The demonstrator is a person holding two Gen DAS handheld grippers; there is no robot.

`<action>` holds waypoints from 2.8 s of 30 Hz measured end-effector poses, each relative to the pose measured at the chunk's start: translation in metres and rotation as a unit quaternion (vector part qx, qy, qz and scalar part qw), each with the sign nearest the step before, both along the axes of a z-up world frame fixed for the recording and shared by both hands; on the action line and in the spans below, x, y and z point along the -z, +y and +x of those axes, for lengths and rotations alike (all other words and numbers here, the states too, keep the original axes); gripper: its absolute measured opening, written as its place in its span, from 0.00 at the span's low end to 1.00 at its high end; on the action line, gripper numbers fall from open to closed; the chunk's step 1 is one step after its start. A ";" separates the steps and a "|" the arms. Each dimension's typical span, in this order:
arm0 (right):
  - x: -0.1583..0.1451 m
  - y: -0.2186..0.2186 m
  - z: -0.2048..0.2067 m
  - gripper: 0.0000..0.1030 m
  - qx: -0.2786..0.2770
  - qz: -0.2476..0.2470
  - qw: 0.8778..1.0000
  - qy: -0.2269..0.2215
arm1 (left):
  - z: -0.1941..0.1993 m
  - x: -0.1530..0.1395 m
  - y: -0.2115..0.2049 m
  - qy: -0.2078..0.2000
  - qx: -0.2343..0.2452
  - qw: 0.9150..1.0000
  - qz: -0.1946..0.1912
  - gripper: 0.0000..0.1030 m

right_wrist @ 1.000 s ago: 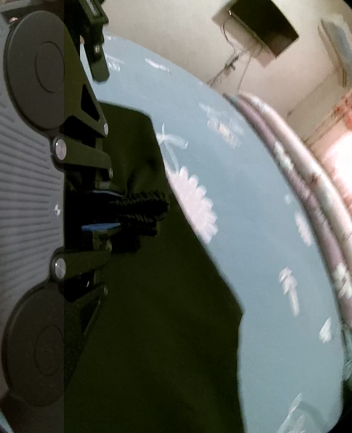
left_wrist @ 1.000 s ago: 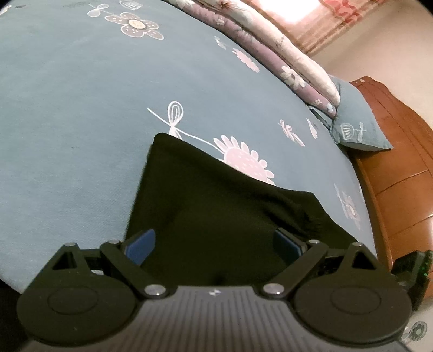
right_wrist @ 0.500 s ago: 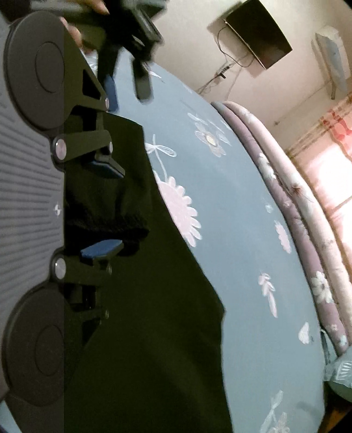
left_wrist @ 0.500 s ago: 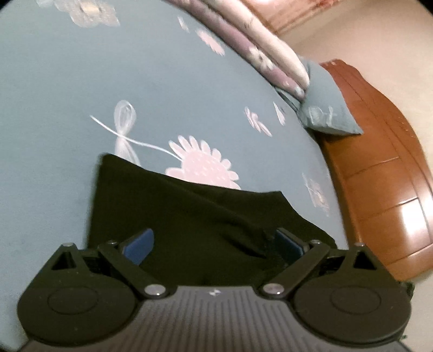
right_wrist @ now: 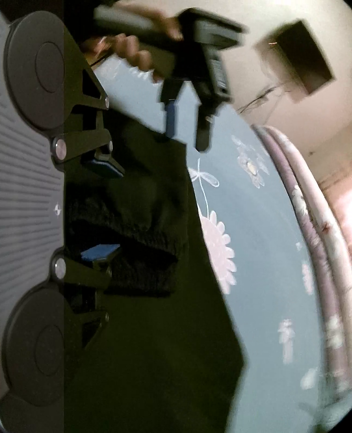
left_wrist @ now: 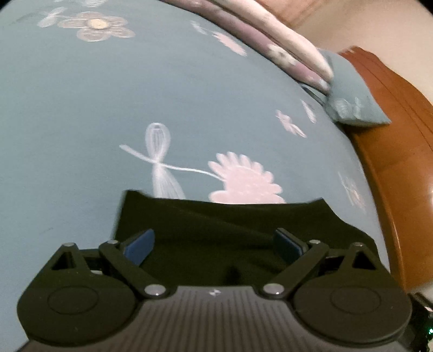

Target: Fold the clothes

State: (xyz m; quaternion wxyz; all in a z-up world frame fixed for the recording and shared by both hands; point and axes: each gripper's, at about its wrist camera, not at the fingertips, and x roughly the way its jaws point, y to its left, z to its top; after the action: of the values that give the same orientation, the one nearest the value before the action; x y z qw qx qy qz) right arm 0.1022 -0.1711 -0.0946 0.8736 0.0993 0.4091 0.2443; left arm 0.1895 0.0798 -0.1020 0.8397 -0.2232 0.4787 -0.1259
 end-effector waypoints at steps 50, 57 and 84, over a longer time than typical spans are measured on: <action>0.016 -0.057 0.008 0.14 0.070 0.048 0.996 0.030 | -0.043 -0.026 -0.016 -0.019 0.064 0.998 0.001 0.96; -0.003 -0.070 -0.004 0.53 0.107 0.037 0.994 0.004 | -0.054 -0.024 -0.033 0.000 0.109 0.993 -0.032 0.96; 0.033 -0.111 0.056 0.70 0.001 0.311 0.950 0.033 | -0.104 -0.027 -0.143 -0.037 0.241 0.968 -0.054 0.96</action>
State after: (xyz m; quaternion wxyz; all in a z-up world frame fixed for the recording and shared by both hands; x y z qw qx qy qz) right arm 0.1584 -0.2818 -0.1271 0.7857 0.3743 0.3419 0.3546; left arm 0.0853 -0.0634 -0.0753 0.7885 -0.1416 0.4791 -0.3587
